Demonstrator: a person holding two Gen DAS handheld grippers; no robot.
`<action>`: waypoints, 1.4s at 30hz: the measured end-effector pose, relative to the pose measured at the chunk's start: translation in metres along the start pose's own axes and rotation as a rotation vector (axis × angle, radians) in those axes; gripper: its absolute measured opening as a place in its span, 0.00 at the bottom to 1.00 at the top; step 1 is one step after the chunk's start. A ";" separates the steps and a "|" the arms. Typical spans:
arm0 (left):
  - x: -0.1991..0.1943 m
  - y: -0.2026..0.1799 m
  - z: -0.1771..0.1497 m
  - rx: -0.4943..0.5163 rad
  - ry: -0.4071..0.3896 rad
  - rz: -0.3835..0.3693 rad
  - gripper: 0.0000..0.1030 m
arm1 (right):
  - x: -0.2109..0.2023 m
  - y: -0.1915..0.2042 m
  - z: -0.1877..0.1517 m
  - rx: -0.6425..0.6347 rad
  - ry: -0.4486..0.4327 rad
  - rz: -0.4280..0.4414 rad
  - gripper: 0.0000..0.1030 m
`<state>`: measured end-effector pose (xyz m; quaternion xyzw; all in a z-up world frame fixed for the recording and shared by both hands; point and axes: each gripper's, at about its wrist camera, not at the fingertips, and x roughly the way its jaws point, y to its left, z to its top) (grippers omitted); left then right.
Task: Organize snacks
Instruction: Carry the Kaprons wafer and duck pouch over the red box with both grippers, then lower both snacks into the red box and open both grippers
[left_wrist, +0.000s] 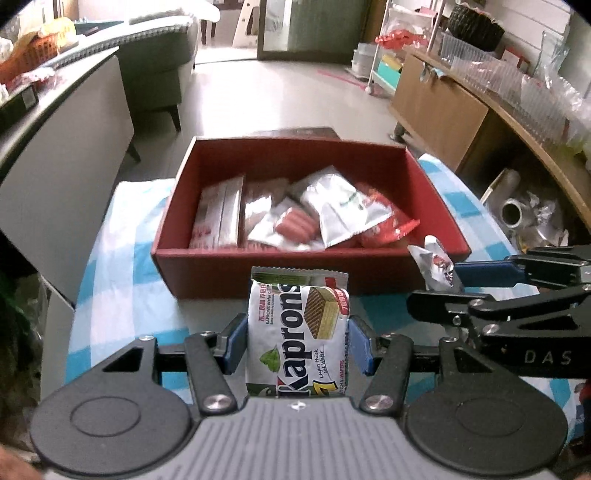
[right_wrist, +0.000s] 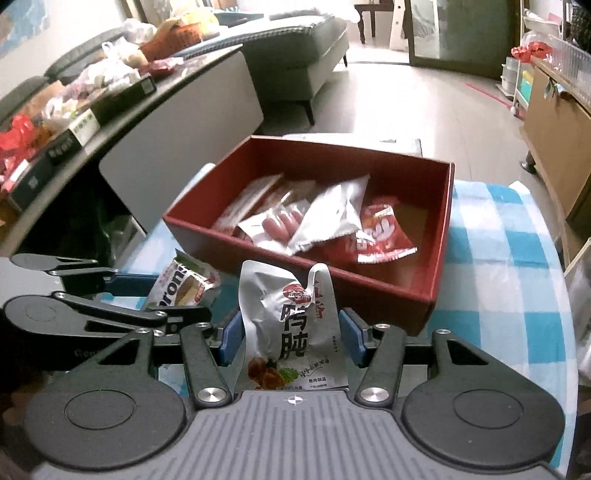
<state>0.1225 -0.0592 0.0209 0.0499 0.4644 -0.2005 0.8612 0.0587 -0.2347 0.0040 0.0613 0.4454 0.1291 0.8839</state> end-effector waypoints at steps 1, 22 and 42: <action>0.000 0.000 0.003 0.003 -0.005 0.004 0.49 | -0.001 0.000 0.001 -0.001 -0.005 -0.001 0.61; 0.018 0.001 0.060 -0.011 -0.085 0.052 0.49 | 0.011 -0.018 0.044 0.025 -0.069 -0.011 0.61; 0.038 -0.001 0.084 -0.008 -0.108 0.101 0.49 | 0.030 -0.032 0.068 0.030 -0.076 -0.035 0.61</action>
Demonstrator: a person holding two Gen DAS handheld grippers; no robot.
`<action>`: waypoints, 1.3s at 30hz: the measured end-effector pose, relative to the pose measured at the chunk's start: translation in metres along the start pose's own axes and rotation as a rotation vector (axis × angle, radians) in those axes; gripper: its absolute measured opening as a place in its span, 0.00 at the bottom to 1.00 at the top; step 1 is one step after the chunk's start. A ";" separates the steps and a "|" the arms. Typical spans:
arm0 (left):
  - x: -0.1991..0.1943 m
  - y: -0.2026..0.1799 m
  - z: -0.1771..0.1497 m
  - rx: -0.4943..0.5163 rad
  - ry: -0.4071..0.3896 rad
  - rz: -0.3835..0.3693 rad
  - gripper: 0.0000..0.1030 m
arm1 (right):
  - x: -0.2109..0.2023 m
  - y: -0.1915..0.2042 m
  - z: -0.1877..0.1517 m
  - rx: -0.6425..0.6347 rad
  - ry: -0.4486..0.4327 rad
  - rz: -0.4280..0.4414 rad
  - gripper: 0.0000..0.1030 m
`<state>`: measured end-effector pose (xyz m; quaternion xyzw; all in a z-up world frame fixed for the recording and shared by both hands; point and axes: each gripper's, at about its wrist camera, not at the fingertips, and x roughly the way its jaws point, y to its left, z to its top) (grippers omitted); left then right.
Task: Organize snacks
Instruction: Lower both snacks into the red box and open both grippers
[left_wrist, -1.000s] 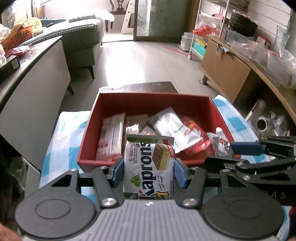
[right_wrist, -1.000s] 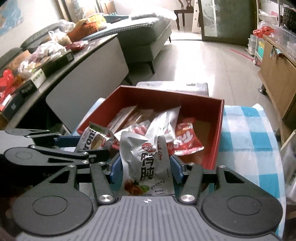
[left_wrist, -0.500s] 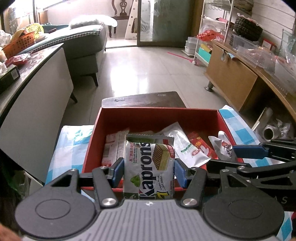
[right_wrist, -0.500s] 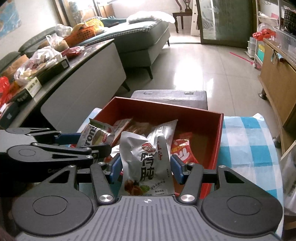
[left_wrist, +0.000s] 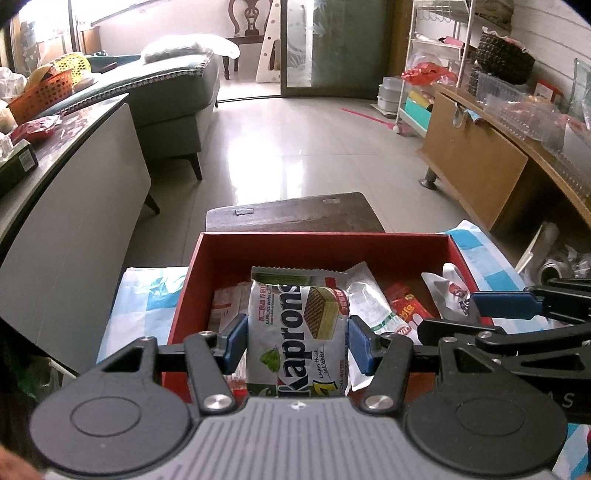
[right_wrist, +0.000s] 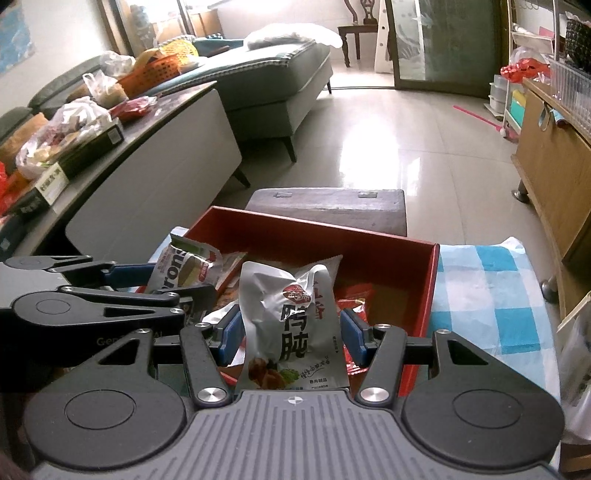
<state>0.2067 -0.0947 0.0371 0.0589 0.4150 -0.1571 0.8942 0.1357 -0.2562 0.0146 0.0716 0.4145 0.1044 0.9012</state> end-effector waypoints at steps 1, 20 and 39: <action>0.002 -0.001 0.000 0.000 0.000 0.002 0.49 | 0.001 -0.001 0.001 0.000 0.002 -0.002 0.61; 0.041 -0.010 0.002 0.024 0.037 0.055 0.49 | 0.035 -0.012 0.004 -0.005 0.057 -0.048 0.61; 0.064 -0.009 -0.008 0.034 0.081 0.085 0.58 | 0.055 -0.024 -0.007 -0.008 0.121 -0.114 0.66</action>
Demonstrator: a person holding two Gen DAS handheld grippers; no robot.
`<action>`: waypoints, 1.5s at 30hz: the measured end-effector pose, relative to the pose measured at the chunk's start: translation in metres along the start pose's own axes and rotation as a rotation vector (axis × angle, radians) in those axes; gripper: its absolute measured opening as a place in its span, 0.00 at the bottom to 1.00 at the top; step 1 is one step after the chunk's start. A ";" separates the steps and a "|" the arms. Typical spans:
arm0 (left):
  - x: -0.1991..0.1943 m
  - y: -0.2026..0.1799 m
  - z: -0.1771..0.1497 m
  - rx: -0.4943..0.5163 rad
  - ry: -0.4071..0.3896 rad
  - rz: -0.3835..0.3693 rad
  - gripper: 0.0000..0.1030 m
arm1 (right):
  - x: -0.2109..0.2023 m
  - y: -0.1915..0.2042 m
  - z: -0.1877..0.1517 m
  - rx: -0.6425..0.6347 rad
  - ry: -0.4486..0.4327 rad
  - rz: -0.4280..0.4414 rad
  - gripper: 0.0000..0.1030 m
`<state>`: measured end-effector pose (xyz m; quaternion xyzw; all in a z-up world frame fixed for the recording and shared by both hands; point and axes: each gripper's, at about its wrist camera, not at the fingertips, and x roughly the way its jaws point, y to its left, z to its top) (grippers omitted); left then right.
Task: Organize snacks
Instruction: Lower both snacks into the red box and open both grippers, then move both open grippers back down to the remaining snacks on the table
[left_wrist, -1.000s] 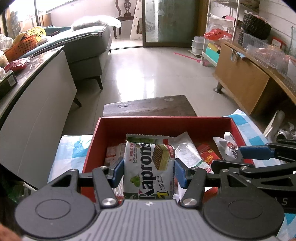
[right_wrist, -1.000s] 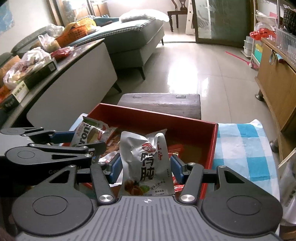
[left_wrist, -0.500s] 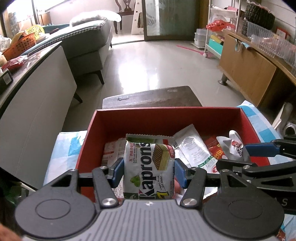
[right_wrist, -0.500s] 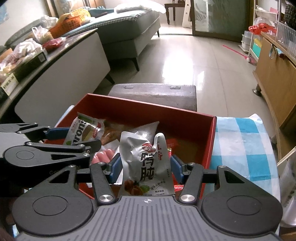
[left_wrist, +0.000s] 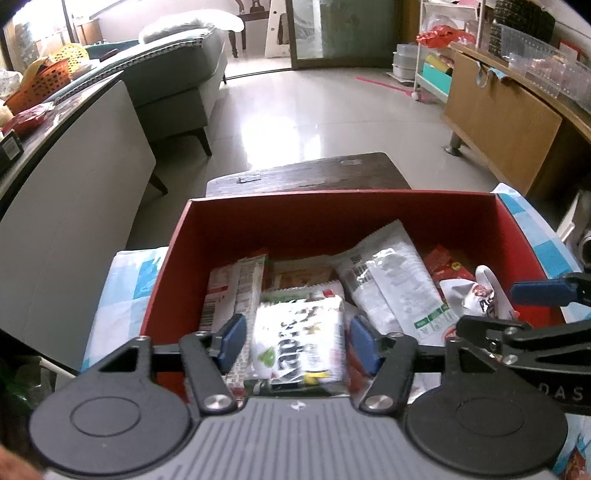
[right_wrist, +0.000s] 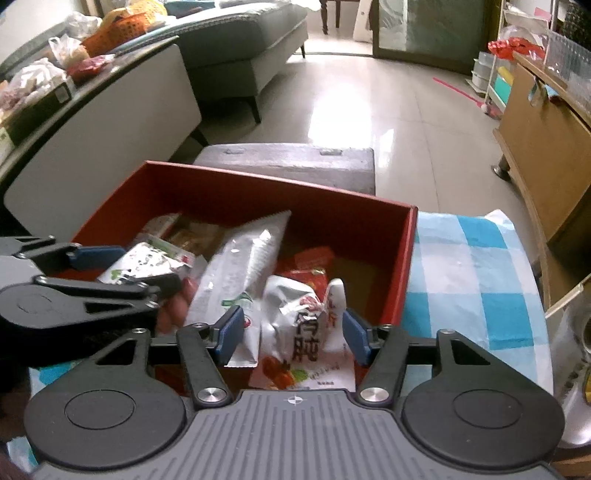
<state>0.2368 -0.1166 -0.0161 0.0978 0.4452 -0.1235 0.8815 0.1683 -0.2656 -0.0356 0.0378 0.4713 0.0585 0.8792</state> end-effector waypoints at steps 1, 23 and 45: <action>0.000 0.000 0.000 0.001 -0.001 0.004 0.59 | 0.000 0.000 -0.001 0.001 0.000 0.004 0.66; -0.063 0.017 -0.031 -0.041 -0.032 -0.052 0.65 | -0.059 0.023 -0.018 -0.018 -0.081 0.053 0.84; -0.124 0.014 -0.125 -0.035 0.038 -0.131 0.68 | -0.100 0.029 -0.115 0.050 0.010 0.055 0.98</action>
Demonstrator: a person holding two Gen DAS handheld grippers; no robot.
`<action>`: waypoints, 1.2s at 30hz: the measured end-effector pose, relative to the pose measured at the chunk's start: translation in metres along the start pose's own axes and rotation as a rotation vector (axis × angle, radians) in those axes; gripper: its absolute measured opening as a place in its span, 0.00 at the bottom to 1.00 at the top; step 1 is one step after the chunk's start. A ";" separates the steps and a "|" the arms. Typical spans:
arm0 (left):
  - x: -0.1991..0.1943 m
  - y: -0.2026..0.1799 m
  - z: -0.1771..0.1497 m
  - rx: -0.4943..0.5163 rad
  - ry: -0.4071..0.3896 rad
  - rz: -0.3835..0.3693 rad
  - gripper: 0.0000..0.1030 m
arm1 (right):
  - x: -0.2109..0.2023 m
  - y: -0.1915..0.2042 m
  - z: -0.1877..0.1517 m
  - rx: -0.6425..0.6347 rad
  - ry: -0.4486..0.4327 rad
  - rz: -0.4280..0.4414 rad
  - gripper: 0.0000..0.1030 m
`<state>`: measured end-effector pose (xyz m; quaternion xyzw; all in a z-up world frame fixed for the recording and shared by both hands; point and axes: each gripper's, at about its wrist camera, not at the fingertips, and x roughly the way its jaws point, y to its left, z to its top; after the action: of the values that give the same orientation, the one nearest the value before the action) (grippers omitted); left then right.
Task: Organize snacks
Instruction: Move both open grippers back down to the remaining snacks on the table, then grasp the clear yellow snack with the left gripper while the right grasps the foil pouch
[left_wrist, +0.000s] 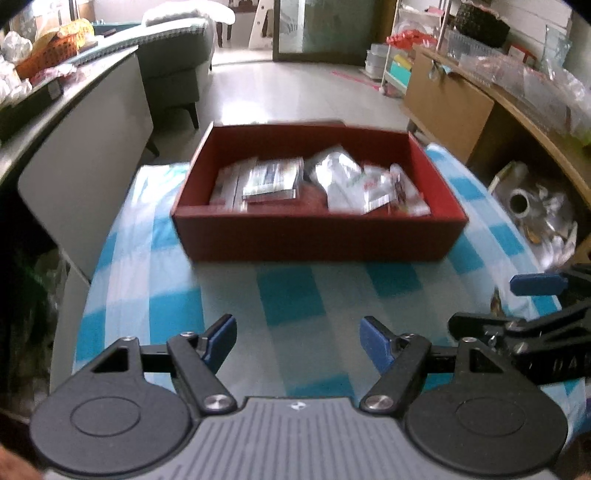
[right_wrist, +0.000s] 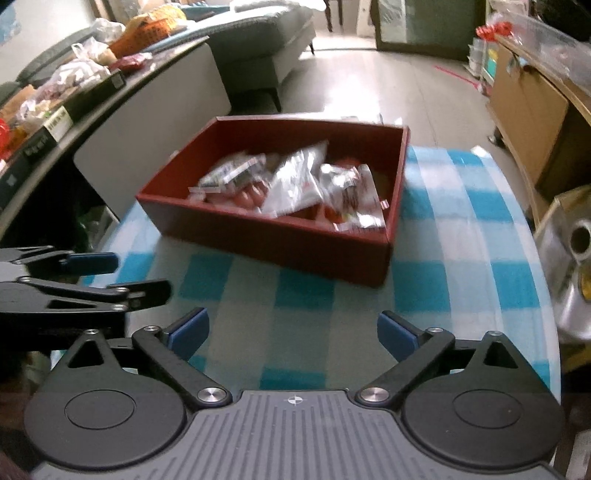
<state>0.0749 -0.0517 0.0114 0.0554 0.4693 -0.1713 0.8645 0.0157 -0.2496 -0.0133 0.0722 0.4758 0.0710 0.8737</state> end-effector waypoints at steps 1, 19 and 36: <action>0.000 0.001 -0.007 -0.005 0.017 -0.004 0.69 | 0.000 -0.002 -0.005 0.006 0.013 -0.002 1.00; 0.012 0.000 -0.092 -0.285 0.266 -0.056 0.72 | 0.007 -0.022 -0.051 0.010 0.113 -0.016 1.00; 0.018 -0.043 -0.084 -0.035 0.166 0.071 0.34 | 0.025 -0.049 -0.072 0.064 0.195 -0.060 1.00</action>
<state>0.0021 -0.0743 -0.0471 0.0708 0.5401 -0.1274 0.8289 -0.0291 -0.2887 -0.0823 0.0784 0.5625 0.0365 0.8223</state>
